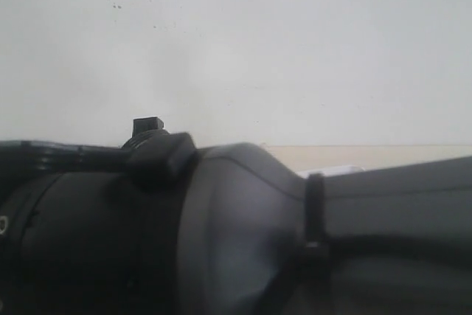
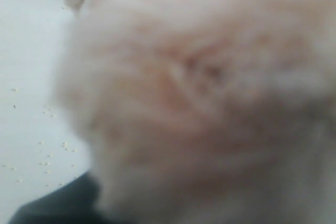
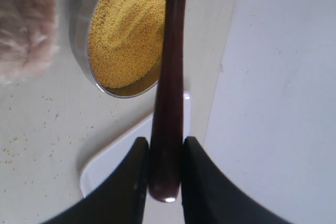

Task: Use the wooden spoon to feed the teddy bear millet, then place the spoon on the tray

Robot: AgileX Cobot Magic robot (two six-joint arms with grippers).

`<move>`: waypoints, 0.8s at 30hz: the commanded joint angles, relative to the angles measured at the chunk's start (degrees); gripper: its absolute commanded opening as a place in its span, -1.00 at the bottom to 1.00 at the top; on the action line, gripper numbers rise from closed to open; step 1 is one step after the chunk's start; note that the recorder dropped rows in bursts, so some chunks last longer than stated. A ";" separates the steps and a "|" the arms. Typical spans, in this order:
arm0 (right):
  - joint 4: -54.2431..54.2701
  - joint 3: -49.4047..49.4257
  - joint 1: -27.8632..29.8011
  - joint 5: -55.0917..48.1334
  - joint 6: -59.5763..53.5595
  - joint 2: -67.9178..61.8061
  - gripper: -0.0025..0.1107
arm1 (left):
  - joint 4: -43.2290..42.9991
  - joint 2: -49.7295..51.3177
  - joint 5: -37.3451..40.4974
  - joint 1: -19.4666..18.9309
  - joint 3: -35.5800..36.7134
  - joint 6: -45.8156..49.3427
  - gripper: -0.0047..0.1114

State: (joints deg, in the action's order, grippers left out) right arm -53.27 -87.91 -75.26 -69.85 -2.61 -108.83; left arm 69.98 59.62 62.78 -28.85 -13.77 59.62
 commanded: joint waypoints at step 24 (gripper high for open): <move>-2.54 -0.13 -1.24 -0.11 6.26 0.22 -0.91 | 1.36 -0.39 1.31 -0.12 0.06 0.45 -0.85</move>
State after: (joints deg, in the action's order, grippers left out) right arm -53.73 -87.91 -76.50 -69.95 3.23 -108.91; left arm 70.09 59.62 62.78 -28.85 -13.77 59.62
